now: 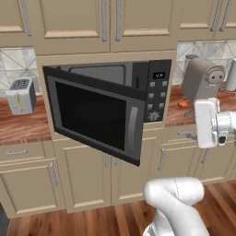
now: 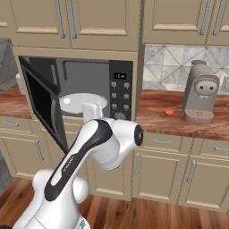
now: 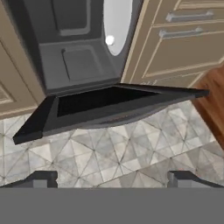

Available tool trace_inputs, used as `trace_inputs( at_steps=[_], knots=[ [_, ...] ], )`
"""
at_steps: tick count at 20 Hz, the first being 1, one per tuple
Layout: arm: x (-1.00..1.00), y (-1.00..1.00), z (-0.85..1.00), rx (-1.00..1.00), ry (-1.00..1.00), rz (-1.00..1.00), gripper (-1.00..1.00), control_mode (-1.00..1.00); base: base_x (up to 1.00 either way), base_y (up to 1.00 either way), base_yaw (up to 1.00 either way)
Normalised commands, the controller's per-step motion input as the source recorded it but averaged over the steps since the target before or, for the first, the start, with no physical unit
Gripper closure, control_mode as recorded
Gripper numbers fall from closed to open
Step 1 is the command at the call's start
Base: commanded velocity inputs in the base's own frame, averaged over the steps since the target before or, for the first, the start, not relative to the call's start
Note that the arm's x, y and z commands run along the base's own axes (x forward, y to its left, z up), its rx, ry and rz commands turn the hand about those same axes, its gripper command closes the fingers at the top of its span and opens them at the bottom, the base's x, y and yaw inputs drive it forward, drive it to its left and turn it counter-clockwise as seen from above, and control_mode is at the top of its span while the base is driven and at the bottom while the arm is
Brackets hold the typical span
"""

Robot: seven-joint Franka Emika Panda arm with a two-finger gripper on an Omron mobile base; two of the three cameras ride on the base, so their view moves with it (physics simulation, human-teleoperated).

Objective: Open the microwave door.

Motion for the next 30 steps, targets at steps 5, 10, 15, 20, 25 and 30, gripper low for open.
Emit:
trace_inputs(
  at_steps=[5, 10, 15, 20, 25, 30],
  knots=[
    [0.92, 0.58, 0.0, 0.2, 0.15, 0.16, -1.0, -1.0, 0.0, 0.0, 0.0],
    [0.87, 0.41, 0.0, 0.09, 0.17, 0.25, -1.0, -1.0, 0.0, 0.0, 0.0],
    [0.36, 0.75, 0.0, 0.05, 0.13, 0.21, -1.0, -1.0, 0.0, 0.0, 0.0],
    [-0.16, 0.97, 0.01, 0.01, 0.18, 0.24, -1.0, -1.0, 0.0, 0.0, 0.0],
    [-0.55, 0.97, 0.1, 0.0, 0.17, 0.31, -1.0, -1.0, 0.0, 0.0, 0.0],
    [-0.03, 1.0, 0.01, 0.0, 0.12, 0.16, -1.0, -1.0, 0.0, 0.0, 0.0]
  ],
)
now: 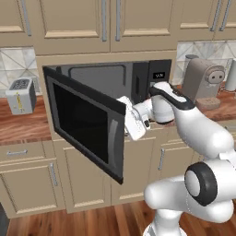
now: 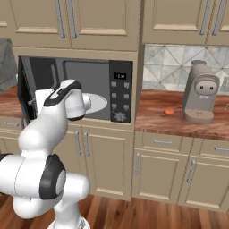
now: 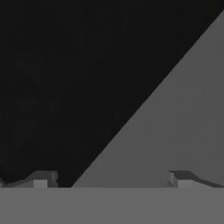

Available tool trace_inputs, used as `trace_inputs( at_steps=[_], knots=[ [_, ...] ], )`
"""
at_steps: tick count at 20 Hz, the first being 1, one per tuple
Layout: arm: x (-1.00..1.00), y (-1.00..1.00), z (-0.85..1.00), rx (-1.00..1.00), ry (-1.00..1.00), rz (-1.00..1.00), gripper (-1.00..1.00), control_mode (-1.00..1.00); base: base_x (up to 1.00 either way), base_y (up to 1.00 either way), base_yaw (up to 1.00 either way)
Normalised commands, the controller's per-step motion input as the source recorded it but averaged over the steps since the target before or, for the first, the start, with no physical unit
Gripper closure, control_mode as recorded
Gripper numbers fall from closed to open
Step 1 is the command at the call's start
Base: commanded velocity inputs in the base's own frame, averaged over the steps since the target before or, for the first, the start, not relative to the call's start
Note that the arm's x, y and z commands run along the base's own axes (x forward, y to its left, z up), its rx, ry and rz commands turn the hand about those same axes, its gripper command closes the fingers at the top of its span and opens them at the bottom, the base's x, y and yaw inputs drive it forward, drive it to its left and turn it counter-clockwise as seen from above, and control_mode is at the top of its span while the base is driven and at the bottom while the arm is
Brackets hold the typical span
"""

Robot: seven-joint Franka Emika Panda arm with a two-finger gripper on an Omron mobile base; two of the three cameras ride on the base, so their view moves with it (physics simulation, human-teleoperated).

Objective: Open the microwave door.

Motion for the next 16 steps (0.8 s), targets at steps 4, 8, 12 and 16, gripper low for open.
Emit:
trace_inputs(
  at_steps=[4, 8, 12, 16],
  knots=[
    [-0.01, 1.0, 0.0, 0.0, 0.03, 0.03, -1.0, -1.0, 0.0, 0.0, 0.0],
    [0.0, 1.0, 0.0, 0.0, 0.01, 0.0, -1.0, -1.0, 0.0, 0.0, 0.0],
    [0.0, 1.0, -0.04, 0.0, 0.0, -0.01, -1.0, -1.0, 0.0, 0.0, 0.0],
    [0.0, 1.0, -0.12, 0.03, -0.01, -0.08, -1.0, -1.0, 0.0, 0.0, 0.0]
  ],
)
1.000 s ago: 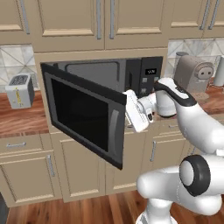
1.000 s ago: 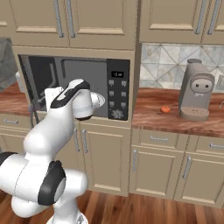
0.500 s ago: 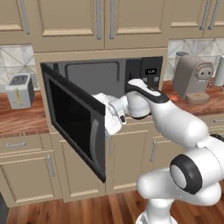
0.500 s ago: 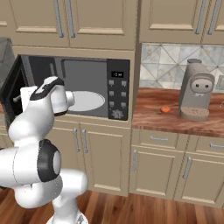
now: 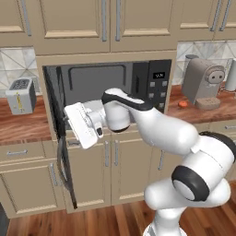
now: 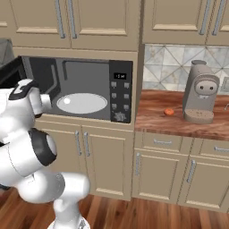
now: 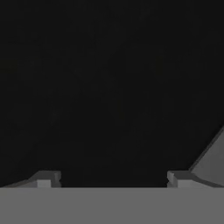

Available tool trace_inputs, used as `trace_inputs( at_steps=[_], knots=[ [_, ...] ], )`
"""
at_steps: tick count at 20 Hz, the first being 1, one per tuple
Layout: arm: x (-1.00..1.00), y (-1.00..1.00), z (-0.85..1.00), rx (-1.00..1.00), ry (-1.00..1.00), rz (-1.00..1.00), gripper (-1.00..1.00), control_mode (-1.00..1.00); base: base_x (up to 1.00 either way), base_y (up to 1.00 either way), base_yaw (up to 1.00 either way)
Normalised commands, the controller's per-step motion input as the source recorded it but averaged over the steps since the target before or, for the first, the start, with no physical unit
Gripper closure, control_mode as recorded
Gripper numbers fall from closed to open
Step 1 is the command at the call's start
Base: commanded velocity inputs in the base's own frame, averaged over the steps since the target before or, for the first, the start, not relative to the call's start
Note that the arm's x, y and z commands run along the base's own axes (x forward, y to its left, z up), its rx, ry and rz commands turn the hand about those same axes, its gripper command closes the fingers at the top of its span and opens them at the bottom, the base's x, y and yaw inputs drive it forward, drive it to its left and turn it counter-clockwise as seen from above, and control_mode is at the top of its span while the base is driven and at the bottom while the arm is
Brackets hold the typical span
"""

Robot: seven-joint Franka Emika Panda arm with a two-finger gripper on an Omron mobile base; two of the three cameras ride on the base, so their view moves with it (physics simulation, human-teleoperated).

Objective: Open the microwave door.

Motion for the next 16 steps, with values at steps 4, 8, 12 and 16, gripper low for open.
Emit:
trace_inputs(
  at_steps=[4, 8, 12, 16],
  knots=[
    [0.0, 1.0, -0.14, 0.02, -0.14, -0.24, -1.0, -1.0, 0.0, 0.0, 0.0],
    [0.0, 0.05, 0.0, 0.0, 0.0, 0.0, -1.0, -1.0, 0.0, 0.0, 0.0],
    [0.02, 0.55, -0.27, -0.13, 0.0, 0.0, -1.0, -1.0, 0.0, 0.0, 0.0],
    [0.0, 1.0, -0.66, -0.33, -0.01, 0.0, -1.0, -1.0, 0.0, 0.0, 0.0]
  ],
)
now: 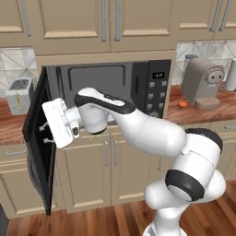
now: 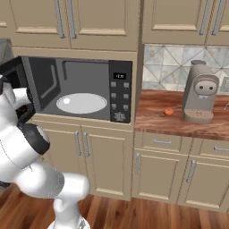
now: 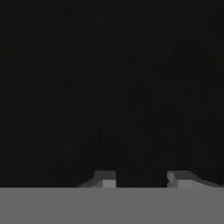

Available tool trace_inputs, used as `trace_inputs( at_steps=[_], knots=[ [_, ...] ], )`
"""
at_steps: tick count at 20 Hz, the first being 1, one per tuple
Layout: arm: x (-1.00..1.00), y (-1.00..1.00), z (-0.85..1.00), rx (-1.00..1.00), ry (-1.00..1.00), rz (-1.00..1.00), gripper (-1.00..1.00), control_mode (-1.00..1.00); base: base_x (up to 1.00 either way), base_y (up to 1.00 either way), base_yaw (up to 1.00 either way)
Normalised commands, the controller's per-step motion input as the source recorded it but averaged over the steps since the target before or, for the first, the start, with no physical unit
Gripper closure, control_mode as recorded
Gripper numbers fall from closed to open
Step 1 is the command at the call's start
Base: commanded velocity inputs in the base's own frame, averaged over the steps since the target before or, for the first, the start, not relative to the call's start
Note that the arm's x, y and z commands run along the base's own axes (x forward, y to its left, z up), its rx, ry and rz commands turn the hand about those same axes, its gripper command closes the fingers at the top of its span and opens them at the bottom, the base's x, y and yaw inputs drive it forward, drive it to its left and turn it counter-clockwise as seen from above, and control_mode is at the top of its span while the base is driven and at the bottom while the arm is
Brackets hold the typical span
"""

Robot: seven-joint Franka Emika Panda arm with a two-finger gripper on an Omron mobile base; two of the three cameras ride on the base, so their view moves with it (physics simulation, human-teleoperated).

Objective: Open the microwave door.

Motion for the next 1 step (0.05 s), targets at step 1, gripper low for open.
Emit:
trace_inputs(
  at_steps=[1],
  knots=[
    [0.0, 1.0, -0.69, -0.31, -0.02, 0.0, -1.0, -1.0, 0.0, 0.0, 0.0]
  ],
)
